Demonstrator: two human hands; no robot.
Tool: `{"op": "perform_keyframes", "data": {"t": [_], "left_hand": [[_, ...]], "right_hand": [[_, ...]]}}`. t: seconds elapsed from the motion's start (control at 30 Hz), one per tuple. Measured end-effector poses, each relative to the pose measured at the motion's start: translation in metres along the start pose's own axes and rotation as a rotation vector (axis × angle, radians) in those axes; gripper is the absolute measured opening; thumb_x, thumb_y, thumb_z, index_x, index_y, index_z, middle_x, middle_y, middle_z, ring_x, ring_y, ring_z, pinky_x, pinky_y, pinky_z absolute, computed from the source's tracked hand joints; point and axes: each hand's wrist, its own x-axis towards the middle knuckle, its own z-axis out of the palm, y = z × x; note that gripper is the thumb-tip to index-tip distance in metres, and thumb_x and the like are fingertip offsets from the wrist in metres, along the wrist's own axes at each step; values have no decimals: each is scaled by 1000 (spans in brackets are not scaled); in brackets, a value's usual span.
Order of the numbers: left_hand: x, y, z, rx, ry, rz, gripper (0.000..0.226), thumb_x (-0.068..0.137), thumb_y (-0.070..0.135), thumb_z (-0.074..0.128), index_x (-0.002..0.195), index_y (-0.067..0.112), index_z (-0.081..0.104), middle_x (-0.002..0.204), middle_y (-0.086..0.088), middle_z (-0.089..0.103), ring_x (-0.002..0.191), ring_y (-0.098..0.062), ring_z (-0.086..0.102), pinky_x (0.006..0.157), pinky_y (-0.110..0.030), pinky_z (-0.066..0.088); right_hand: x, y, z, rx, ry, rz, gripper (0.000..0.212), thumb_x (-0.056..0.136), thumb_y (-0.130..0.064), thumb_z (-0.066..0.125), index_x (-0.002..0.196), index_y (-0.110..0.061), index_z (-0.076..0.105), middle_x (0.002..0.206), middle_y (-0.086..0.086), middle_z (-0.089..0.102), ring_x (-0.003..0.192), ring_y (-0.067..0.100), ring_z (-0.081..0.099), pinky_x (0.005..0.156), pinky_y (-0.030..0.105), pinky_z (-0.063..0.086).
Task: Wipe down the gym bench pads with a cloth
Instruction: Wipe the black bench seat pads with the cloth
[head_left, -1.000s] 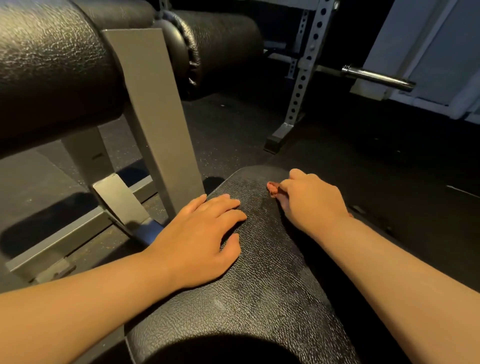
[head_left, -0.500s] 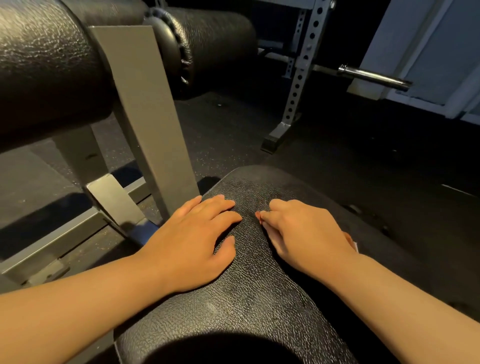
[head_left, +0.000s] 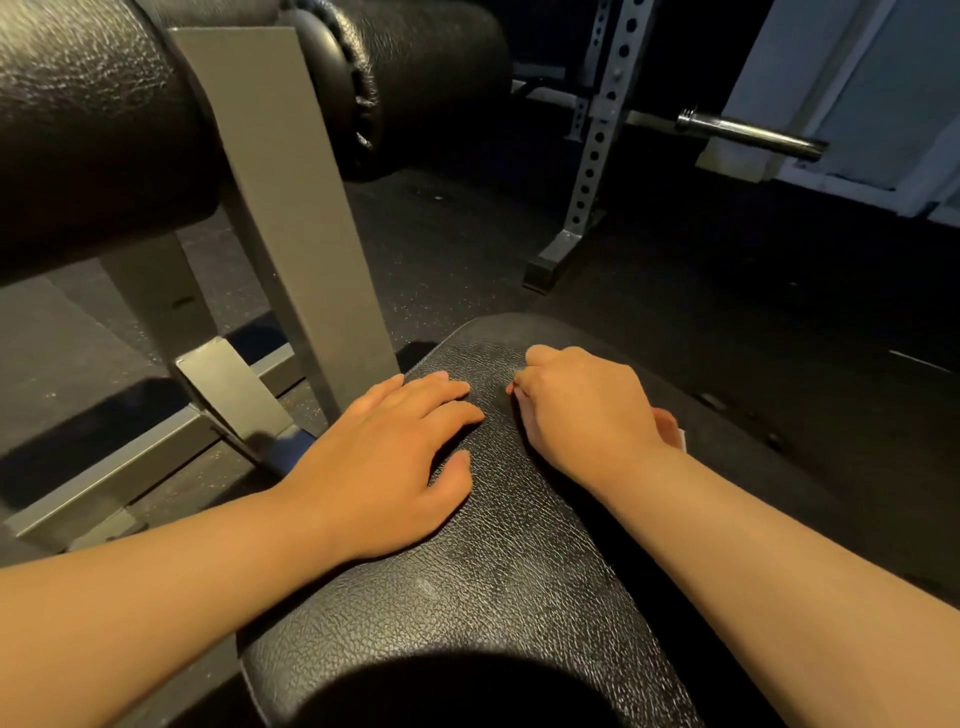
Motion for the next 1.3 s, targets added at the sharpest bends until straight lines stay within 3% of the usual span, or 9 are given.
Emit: {"op": "perform_keyframes", "data": {"t": [0.2, 0.33, 0.43, 0.67, 0.77, 0.83, 1.03, 1.2, 1.3], "left_hand": [[-1, 0, -1, -14, 0, -2, 58, 91, 55, 25, 141, 38, 47, 155, 15, 36, 148, -2, 18, 124, -32, 9], [0, 0, -1, -15, 2, 3, 57, 92, 53, 24, 141, 38, 47, 155, 16, 36, 148, -2, 18, 124, -32, 8], [1, -1, 0, -23, 1, -3, 56, 91, 53, 24, 141, 39, 47, 155, 16, 36, 148, -1, 19, 124, -30, 7], [-1, -1, 0, -32, -3, -3, 56, 92, 52, 25, 141, 37, 47, 155, 16, 37, 149, -2, 18, 124, -31, 7], [0, -2, 0, -26, -3, 4, 55, 92, 51, 26, 141, 38, 47, 154, 17, 37, 148, -3, 20, 123, -29, 5], [0, 0, -1, -31, -3, -1, 53, 92, 51, 27, 140, 38, 48, 154, 16, 38, 148, -3, 21, 123, -29, 5], [1, -2, -1, -54, -19, -22, 58, 92, 51, 24, 146, 37, 39, 157, 16, 34, 149, -1, 17, 124, -31, 7], [2, -2, 0, -44, -41, -33, 69, 89, 54, 17, 152, 32, 34, 160, 17, 28, 149, 1, 12, 124, -29, 4], [2, -3, 0, -32, -30, -32, 68, 90, 52, 19, 153, 31, 34, 160, 17, 29, 149, 1, 13, 125, -29, 6]], "right_hand": [[-40, -2, -1, 217, 45, -67, 42, 102, -44, 36, 135, -28, 56, 102, -3, 48, 94, 20, 53, 69, 33, 40], [-55, 24, 15, 266, -25, -152, 53, 104, -43, 30, 155, -27, 33, 138, 1, 45, 130, 24, 44, 102, 42, 41], [-35, 18, 24, 233, 55, 23, 46, 105, -30, 42, 150, -27, 42, 155, -2, 39, 146, 28, 31, 121, 56, 9], [-55, 13, 11, 325, -6, -134, 38, 101, -43, 41, 138, -42, 49, 109, -9, 50, 98, 19, 49, 80, 39, 49], [-32, 38, 18, 248, 26, 131, 28, 102, -46, 39, 120, -36, 58, 95, -6, 40, 91, 24, 49, 73, 41, 50], [-21, 22, 15, 342, 32, 262, 30, 101, -49, 36, 111, -31, 57, 96, -6, 36, 97, 21, 47, 76, 47, 51], [-43, -1, 7, 441, 48, -111, 35, 100, -34, 50, 135, -40, 52, 110, -11, 52, 104, 17, 50, 79, 36, 42], [-15, 27, 33, 405, 17, 189, 40, 100, -33, 40, 139, -33, 49, 145, -9, 50, 133, 22, 47, 110, 52, 39], [-33, -17, 20, 504, 0, -7, 39, 101, -24, 45, 139, -33, 51, 147, -10, 51, 135, 14, 47, 112, 41, 40]]}}
